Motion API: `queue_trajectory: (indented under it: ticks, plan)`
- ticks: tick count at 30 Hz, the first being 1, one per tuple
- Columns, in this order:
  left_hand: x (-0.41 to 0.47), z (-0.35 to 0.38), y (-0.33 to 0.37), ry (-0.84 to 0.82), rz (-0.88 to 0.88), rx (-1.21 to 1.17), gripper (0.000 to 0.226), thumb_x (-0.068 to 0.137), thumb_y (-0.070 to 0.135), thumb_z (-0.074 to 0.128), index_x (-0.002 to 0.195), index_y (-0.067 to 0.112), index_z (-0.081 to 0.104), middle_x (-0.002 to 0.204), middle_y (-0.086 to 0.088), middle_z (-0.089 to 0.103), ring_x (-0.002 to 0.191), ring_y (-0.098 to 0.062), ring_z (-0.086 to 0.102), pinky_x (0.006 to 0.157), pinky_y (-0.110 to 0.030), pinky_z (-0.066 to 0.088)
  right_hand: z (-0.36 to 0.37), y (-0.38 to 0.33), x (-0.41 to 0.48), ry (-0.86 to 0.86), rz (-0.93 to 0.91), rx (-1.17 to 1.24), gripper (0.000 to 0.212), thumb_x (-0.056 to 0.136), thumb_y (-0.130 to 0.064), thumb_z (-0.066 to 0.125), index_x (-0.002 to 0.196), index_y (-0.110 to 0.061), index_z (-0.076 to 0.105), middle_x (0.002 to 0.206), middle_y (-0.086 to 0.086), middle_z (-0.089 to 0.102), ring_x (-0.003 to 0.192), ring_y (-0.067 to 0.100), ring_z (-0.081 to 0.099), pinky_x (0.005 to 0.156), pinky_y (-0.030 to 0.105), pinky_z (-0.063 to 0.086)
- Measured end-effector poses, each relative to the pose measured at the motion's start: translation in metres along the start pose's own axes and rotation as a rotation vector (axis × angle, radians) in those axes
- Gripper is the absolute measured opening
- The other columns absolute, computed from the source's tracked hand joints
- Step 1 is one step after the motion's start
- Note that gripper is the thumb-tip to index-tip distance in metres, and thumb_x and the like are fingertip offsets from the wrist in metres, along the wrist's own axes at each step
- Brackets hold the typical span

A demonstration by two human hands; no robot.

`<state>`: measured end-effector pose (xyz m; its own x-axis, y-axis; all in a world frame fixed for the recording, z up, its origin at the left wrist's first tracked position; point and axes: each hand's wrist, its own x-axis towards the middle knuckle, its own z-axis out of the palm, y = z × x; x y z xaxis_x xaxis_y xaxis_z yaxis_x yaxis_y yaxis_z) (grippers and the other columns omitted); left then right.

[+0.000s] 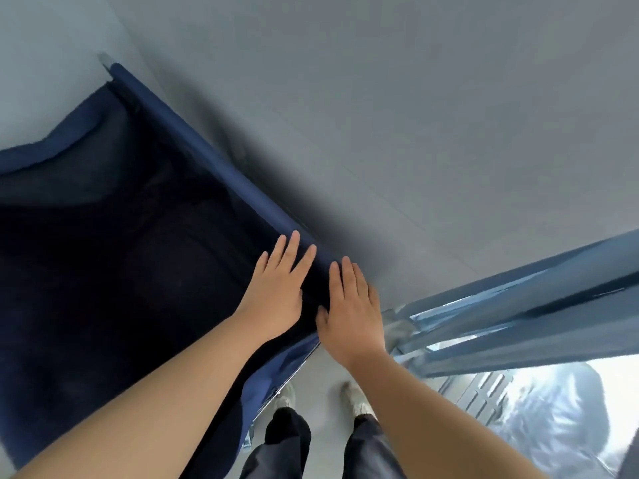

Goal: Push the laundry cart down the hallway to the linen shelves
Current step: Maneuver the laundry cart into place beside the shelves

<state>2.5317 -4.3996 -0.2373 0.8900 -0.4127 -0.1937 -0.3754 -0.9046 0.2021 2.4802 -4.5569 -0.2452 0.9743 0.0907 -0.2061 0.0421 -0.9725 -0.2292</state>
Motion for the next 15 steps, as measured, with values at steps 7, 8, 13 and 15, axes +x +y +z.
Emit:
queue_trajectory:
  ticks: [7, 8, 13, 15]
  plan:
    - [-0.123, 0.005, -0.014, 0.171, -0.451, -0.024, 0.071, 0.092, 0.031, 0.052, 0.151, 0.015, 0.017, 0.161, -0.015, 0.011, 0.148, -0.032, 0.010, 0.113, -0.054, 0.022, -0.017, 0.040, 0.025, -0.063, -0.253, -0.121, 0.065, 0.100, -0.033, 0.034, 0.155, -0.011, 0.008, 0.165, 0.009, 0.000, 0.152, 0.025, 0.003, 0.120, 0.043, 0.015]
    - [-0.146, 0.007, -0.017, 0.200, -0.566, -0.028, 0.070, 0.092, 0.033, 0.052, 0.151, 0.014, 0.019, 0.161, -0.015, 0.012, 0.148, -0.033, 0.011, 0.112, -0.056, 0.022, -0.018, 0.043, 0.029, -0.067, -0.300, -0.144, 0.064, 0.100, -0.033, 0.033, 0.155, -0.011, 0.009, 0.165, 0.008, 0.000, 0.152, 0.025, 0.004, 0.120, 0.043, 0.015]
    - [-0.263, 0.022, -0.027, 0.280, -1.029, 0.017, 0.067, 0.094, 0.035, 0.048, 0.149, 0.008, 0.020, 0.160, -0.021, 0.009, 0.148, -0.036, 0.005, 0.114, -0.058, 0.014, -0.028, 0.048, 0.042, -0.058, -0.465, -0.212, 0.063, 0.100, -0.035, 0.038, 0.154, -0.008, 0.019, 0.164, 0.009, 0.007, 0.151, 0.026, 0.008, 0.119, 0.044, 0.016]
    - [-0.296, 0.031, -0.027, 0.254, -1.143, 0.024, 0.067, 0.096, 0.036, 0.045, 0.149, 0.005, 0.020, 0.158, -0.025, 0.010, 0.147, -0.038, 0.004, 0.114, -0.058, 0.014, -0.030, 0.045, 0.046, -0.066, -0.505, -0.222, 0.063, 0.100, -0.036, 0.038, 0.153, -0.007, 0.019, 0.164, 0.010, 0.007, 0.151, 0.027, 0.008, 0.119, 0.045, 0.016]
